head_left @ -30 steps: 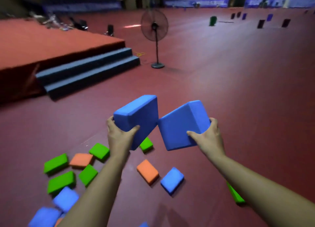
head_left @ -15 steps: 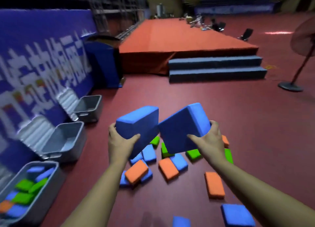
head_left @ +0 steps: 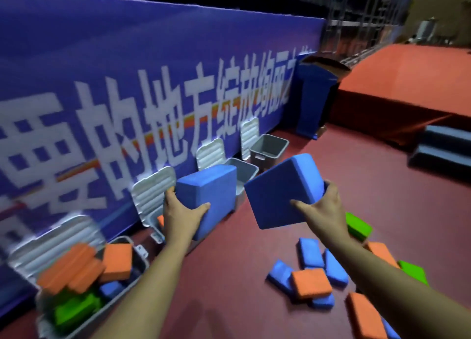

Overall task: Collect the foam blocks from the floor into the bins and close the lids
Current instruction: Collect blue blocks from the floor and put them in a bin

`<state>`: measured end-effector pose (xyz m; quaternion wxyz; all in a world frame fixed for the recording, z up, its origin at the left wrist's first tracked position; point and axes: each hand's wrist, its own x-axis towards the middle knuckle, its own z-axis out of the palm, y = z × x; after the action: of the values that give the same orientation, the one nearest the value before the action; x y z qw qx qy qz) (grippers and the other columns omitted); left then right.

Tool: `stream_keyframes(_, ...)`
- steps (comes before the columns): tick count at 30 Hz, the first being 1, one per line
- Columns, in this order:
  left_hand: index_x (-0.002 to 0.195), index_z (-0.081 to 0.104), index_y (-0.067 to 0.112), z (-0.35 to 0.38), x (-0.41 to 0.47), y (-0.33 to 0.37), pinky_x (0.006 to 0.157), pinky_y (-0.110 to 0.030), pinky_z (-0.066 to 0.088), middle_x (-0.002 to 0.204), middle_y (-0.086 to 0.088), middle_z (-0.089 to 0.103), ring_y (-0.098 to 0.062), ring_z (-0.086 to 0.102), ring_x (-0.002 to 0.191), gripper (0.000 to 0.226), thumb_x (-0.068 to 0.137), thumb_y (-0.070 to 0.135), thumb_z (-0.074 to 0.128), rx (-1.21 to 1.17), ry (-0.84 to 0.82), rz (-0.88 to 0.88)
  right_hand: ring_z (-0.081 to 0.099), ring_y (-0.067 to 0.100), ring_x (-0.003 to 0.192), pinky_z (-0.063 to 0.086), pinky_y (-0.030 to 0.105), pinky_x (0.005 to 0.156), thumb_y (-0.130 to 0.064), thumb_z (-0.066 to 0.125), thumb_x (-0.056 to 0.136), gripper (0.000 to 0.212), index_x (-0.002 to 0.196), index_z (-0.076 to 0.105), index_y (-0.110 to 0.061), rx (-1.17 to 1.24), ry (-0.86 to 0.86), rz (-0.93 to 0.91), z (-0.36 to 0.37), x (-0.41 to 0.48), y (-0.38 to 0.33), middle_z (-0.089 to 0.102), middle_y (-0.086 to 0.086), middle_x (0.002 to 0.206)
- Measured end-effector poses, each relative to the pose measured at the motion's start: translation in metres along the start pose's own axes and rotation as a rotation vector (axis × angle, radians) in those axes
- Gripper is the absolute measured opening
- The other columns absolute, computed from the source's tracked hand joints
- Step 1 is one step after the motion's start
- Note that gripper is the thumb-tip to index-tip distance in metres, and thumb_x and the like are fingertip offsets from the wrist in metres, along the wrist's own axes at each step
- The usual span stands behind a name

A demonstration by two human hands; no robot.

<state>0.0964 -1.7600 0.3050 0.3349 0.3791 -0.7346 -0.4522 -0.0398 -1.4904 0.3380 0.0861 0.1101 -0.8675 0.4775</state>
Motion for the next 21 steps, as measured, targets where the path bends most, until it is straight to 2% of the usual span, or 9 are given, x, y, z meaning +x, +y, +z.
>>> stream_keyframes(4, 0.137, 0.038, 0.015, -0.060, 0.076, -0.040, 0.092, -0.045, 0.046, 0.133, -0.010, 0.051, -0.032, 0.052, 0.118, 0.091, 0.063, 0.023, 0.090, 0.020, 0.130, -0.055, 0.052, 0.021, 0.101, 0.042, 0.034, 0.079, -0.035, 0.087, 0.067, 0.078, 0.128, 0.042, -0.017, 0.034, -0.087, -0.055, 0.089, 0.028, -0.050, 0.051, -0.002, 0.116)
stream_keyframes(9, 0.137, 0.037, 0.014, -0.087, 0.147, -0.083, 0.091, -0.047, 0.048, 0.133, -0.011, 0.051, -0.033, 0.053, 0.117, 0.090, 0.064, 0.023, 0.089, 0.045, 0.224, -0.136, 0.053, 0.022, 0.106, 0.048, 0.040, 0.087, -0.035, 0.087, 0.066, 0.081, 0.130, 0.041, -0.017, 0.044, -0.180, -0.088, 0.175, 0.076, -0.075, 0.052, 0.000, 0.120)
stream_keyframes(11, 0.137, 0.036, 0.015, -0.084, 0.174, -0.100, 0.091, -0.049, 0.049, 0.133, -0.009, 0.051, -0.032, 0.053, 0.116, 0.090, 0.065, 0.025, 0.089, 0.056, 0.245, -0.162, 0.053, 0.022, 0.108, 0.047, 0.039, 0.089, -0.034, 0.087, 0.066, 0.083, 0.132, 0.041, -0.016, 0.028, -0.208, -0.094, 0.207, 0.102, -0.076, 0.052, 0.001, 0.123)
stream_keyframes(16, 0.135, 0.036, 0.017, -0.050, 0.248, -0.135, 0.090, -0.050, 0.050, 0.130, -0.008, 0.053, -0.032, 0.055, 0.113, 0.090, 0.063, 0.026, 0.089, 0.086, 0.293, -0.216, 0.054, 0.023, 0.101, 0.044, 0.035, 0.081, -0.032, 0.088, 0.066, 0.079, 0.128, 0.042, -0.015, -0.003, -0.302, -0.087, 0.294, 0.180, -0.059, 0.053, 0.000, 0.116)
stream_keyframes(21, 0.133, 0.036, 0.017, 0.011, 0.338, -0.162, 0.086, -0.047, 0.051, 0.128, -0.007, 0.052, -0.029, 0.055, 0.112, 0.087, 0.064, 0.025, 0.089, 0.121, 0.343, -0.280, 0.054, 0.022, 0.102, 0.047, 0.038, 0.086, -0.030, 0.088, 0.066, 0.076, 0.127, 0.046, -0.013, 0.007, -0.450, -0.108, 0.396, 0.279, -0.038, 0.054, 0.001, 0.114)
